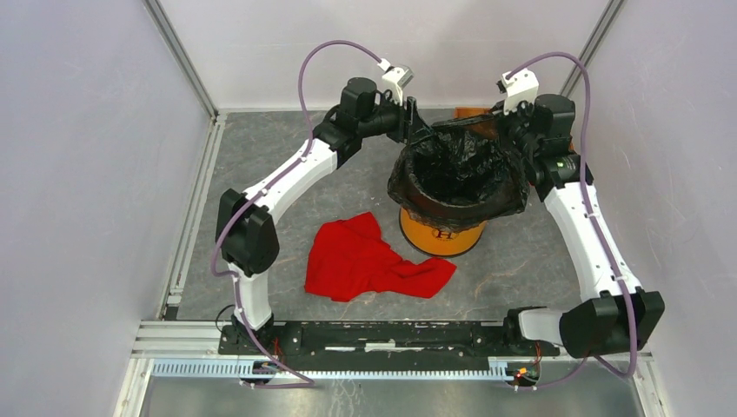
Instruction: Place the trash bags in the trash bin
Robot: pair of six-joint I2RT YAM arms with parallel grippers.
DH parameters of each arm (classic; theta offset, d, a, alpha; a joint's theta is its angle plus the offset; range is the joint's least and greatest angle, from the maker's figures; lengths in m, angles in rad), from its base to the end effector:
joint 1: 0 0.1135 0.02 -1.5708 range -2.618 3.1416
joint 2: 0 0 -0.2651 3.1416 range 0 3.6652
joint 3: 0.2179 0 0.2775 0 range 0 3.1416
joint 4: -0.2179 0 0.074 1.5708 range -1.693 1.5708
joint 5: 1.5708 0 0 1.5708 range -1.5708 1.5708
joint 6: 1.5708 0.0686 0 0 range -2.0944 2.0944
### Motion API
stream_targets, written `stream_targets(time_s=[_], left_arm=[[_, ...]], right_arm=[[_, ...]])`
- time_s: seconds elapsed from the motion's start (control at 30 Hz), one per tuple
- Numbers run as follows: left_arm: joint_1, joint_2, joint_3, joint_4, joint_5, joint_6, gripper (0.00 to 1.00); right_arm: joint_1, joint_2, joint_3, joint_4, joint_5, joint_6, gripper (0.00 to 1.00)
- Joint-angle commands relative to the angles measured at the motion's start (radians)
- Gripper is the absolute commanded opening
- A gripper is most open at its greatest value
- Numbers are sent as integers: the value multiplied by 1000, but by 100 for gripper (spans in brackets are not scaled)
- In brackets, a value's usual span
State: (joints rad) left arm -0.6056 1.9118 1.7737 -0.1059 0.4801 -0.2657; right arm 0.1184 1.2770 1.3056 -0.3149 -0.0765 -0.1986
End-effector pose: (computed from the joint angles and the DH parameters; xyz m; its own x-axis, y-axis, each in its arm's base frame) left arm 0.4063 -0.3199 0.3529 -0.4210 0.0082 -0.9070 0.7906 0.4935 -0.3625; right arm 0.3459 0.0464 0.3947 -0.2373 -0.2263 -0.9447 -0.2421 0.9556 -0.1681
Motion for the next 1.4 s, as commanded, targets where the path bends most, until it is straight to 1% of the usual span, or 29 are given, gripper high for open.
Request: stream_targets(time_s=[0.0,0.1,0.17,0.2,0.27,0.3,0.33,0.53,0.6,0.73,0.87,0.93,1.0,1.07,1.1,1.17,1.2,1.27,1.3,1.33,1.37], left_arm=[[20,53,83,17,-25,-94,48],[32,100,125,10,9,-143,37],[38,129,152,0,35,-171,25],[40,140,163,-2,45,-184,17],[45,157,170,5,53,-216,6],[49,162,169,15,54,-232,3],[52,169,168,23,55,-249,2],[70,212,171,41,49,-365,2],[71,221,162,31,33,-385,2],[73,219,106,19,-9,-394,2],[81,198,18,30,-38,-389,2],[86,188,-24,37,-43,-383,2],[93,174,-61,36,-45,-374,2],[103,157,-82,22,-45,-361,2],[105,144,-85,7,-47,-351,2],[109,119,-72,-44,-64,-319,2],[110,101,-59,-74,-85,-306,6],[112,62,-48,-129,-122,-283,20],[113,36,-49,-141,-140,-275,33],[113,3,-55,-153,-160,-271,43],[113,-16,-63,-164,-179,-265,49]], right_arm=[[-58,35,32,26,-111,0,19],[-86,59,33,29,-158,21,19],[-105,69,27,43,-195,43,19],[-112,73,24,51,-217,55,19],[-113,85,27,56,-259,73,19],[-113,94,33,53,-271,79,19],[-142,105,40,46,-281,85,19],[-189,167,41,32,-330,131,19],[-207,191,41,25,-370,153,19],[-223,255,47,-2,-443,164,21],[-228,284,10,7,-458,175,21],[-227,287,-16,23,-458,184,22],[-227,289,-35,18,-451,188,26],[-227,291,-12,-61,-401,192,29],[-228,289,14,-113,-346,192,31],[-227,269,70,-223,-188,197,38],[-227,244,87,-260,-142,197,42],[-227,177,101,-305,-7,235,53],[-227,130,101,-320,60,238,60],[-227,84,97,-327,113,235,67],[-227,46,92,-333,150,234,71]])
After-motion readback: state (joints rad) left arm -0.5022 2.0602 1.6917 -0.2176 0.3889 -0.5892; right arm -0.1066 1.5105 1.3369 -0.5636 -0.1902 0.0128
